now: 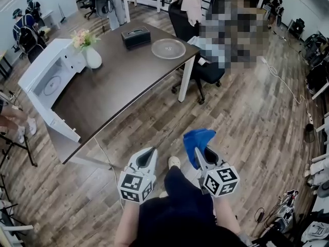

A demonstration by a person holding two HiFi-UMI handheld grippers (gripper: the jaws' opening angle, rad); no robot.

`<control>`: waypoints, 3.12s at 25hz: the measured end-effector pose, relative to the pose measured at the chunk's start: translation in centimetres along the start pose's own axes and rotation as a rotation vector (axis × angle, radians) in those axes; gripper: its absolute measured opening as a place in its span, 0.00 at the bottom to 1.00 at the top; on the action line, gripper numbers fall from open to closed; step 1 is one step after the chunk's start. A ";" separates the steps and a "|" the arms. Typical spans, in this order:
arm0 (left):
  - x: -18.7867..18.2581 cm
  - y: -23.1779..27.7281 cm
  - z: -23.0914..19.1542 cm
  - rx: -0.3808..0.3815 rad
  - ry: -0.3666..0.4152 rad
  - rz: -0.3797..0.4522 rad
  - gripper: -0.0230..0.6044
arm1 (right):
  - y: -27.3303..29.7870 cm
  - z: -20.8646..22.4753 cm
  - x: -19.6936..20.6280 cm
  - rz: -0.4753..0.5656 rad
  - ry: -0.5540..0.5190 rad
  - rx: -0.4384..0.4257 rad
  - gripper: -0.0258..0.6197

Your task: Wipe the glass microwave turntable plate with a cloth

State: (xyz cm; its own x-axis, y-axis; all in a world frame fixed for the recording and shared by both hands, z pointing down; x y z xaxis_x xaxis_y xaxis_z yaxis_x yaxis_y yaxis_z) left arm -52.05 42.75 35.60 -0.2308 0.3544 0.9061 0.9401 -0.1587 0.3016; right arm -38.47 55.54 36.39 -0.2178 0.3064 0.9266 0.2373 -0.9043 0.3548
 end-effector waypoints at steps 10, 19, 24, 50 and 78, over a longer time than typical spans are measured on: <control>-6.4 10.9 -5.6 -0.033 0.010 0.024 0.04 | 10.8 7.6 -5.0 -0.023 -0.001 -0.031 0.14; -10.2 20.4 -8.9 -0.066 0.005 0.052 0.04 | 18.8 15.0 -9.0 -0.013 -0.007 -0.047 0.14; -11.1 23.6 -9.4 -0.087 -0.004 0.055 0.04 | 21.1 17.5 -10.2 -0.009 0.000 -0.071 0.14; -17.7 44.5 -19.4 -0.050 -0.022 -0.038 0.04 | 38.7 27.9 -16.1 -0.051 0.072 -0.102 0.14; -21.7 55.6 -32.9 -0.268 -0.136 -0.053 0.04 | 61.8 34.0 -24.0 -0.142 -0.048 -0.301 0.14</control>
State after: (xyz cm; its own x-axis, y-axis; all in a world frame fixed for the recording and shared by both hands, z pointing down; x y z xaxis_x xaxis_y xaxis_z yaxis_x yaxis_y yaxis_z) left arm -2.96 -4.09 42.42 -0.2249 0.4861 0.8445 0.8240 -0.3677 0.4311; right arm 13.56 2.41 40.29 -0.1824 0.4430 0.8778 -0.0837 -0.8965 0.4350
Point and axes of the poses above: the fingertips, and each gripper's own axes: y forward along the fingers, z to its right, x out of its underside, the point moved 3 cm from there along -y, backward along the fingers, and after that the axes turned 7 degrees about -y, right-handed, at the moved point
